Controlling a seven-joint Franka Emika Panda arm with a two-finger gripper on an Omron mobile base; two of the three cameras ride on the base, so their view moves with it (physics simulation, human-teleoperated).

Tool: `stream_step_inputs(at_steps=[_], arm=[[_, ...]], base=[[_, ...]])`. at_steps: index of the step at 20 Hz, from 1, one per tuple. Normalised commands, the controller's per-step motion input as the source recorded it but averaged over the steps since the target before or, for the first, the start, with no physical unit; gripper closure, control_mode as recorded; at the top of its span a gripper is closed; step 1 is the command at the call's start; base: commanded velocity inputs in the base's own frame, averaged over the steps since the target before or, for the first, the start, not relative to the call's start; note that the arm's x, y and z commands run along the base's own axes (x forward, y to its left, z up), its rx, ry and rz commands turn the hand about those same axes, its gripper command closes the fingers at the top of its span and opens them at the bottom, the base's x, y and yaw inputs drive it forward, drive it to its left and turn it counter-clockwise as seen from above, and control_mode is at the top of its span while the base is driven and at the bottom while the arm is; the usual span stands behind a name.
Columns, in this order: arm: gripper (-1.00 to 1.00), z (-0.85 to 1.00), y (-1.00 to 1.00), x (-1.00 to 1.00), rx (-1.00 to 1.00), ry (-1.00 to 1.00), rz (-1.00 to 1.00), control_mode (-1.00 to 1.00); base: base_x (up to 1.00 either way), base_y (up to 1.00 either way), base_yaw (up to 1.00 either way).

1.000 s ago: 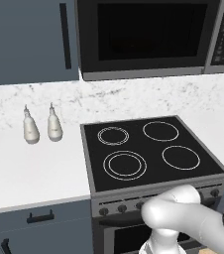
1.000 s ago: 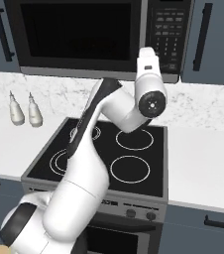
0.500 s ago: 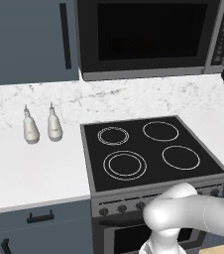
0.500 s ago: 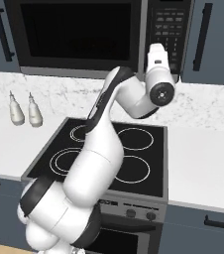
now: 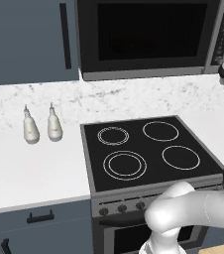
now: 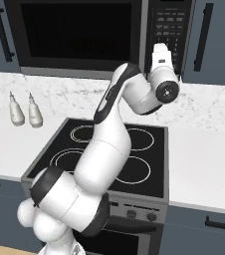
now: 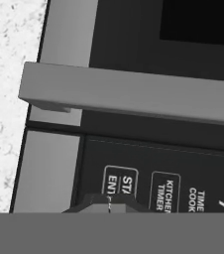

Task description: Open the microwave, place the bowl with waffle inside the microwave, then close the microwave door and turn it on.

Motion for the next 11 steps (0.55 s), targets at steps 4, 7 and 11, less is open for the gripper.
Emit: stream_step_inputs(at_steps=[4,7,11], arm=[[1.00,-0.13,-0.14,0.38,0.00,0.00,0.00,-1.00],[1.00,0.03,-0.34,-0.18,0.00,0.00,0.00,-1.00],[1.00,0.18,-0.35,-0.75,0.00,0.00,0.00,-1.00]], base=[[0.00,0.00,0.00],[0.00,0.00,0.00],[0.00,0.00,0.00]])
